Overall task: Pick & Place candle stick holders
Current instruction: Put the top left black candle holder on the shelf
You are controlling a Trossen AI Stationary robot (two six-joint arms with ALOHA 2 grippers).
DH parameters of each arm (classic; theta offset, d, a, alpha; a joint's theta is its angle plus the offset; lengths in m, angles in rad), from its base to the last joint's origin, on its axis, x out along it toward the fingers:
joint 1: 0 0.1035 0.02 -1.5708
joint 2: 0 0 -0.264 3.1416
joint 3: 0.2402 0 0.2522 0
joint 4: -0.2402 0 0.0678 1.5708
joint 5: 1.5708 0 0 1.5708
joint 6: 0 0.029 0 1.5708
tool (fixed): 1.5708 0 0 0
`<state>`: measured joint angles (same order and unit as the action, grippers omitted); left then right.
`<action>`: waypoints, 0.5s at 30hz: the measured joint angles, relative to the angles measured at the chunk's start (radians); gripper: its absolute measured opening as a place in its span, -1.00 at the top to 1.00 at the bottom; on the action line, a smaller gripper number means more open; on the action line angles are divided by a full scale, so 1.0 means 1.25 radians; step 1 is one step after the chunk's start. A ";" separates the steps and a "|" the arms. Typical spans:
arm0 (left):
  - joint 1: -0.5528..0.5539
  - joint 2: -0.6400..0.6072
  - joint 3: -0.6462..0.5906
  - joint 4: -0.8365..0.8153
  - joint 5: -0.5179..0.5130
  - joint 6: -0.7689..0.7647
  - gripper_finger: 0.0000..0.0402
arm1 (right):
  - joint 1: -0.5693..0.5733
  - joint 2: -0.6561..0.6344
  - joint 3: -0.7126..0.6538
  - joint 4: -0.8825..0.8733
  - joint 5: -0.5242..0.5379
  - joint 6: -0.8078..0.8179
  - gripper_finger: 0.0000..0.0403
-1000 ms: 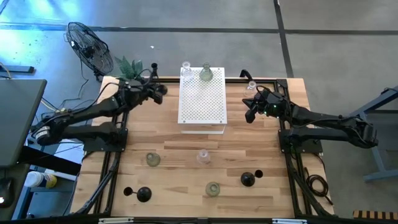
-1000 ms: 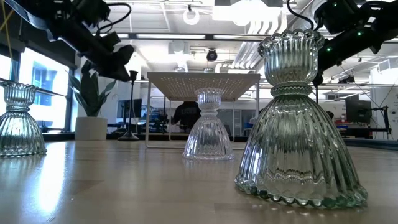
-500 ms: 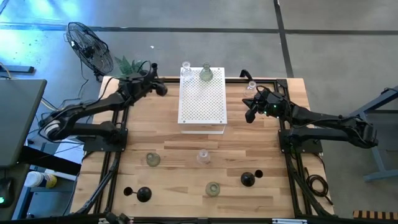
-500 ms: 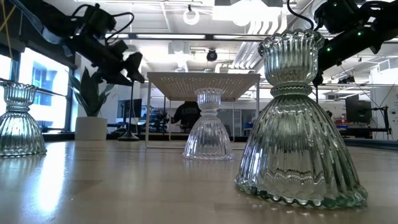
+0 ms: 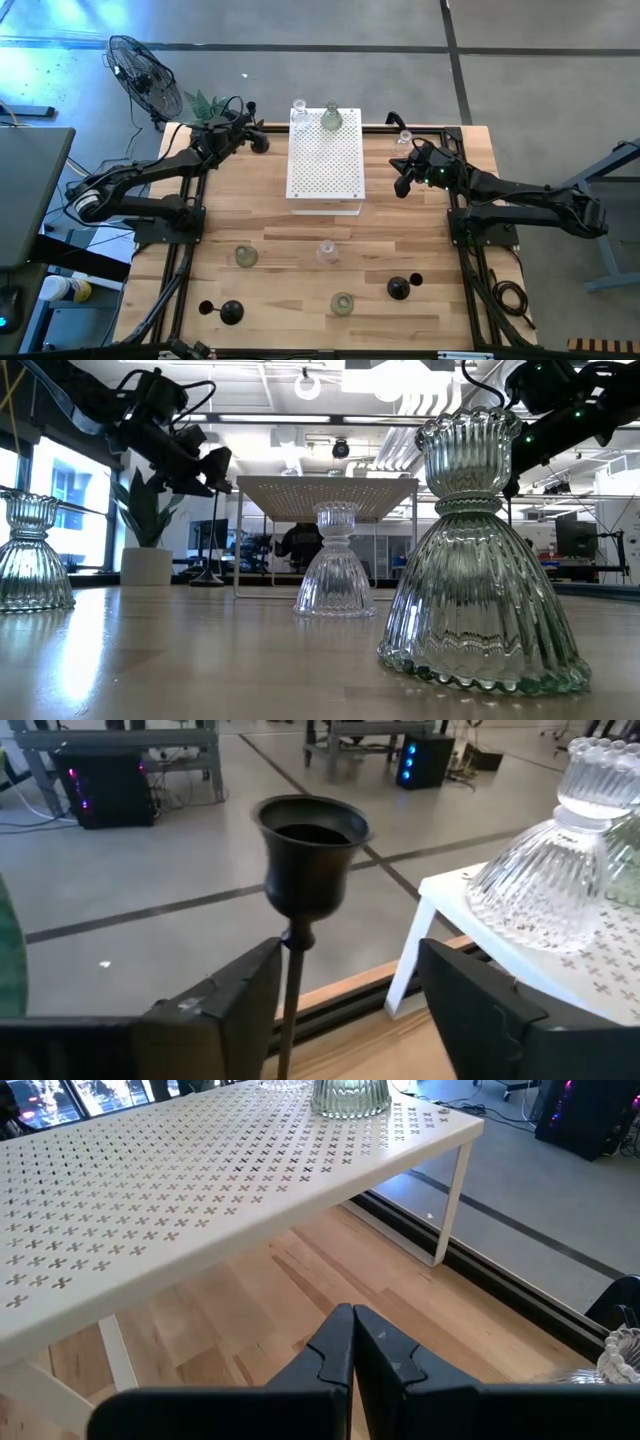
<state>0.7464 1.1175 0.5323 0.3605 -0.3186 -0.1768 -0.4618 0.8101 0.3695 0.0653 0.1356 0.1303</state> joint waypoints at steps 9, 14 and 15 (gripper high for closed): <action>0.000 0.000 0.000 0.004 -0.026 0.000 0.48 | 0.000 0.000 0.000 0.000 0.000 0.000 1.00; 0.000 0.000 0.000 0.003 -0.025 0.000 0.61 | 0.000 0.000 0.000 0.000 0.000 0.000 1.00; 0.000 0.000 0.000 0.003 -0.022 0.000 0.61 | 0.000 0.000 0.000 0.000 0.000 0.000 1.00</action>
<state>0.7464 1.1172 0.5323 0.3645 -0.3467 -0.1768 -0.4619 0.8101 0.3695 0.0650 0.1356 0.1303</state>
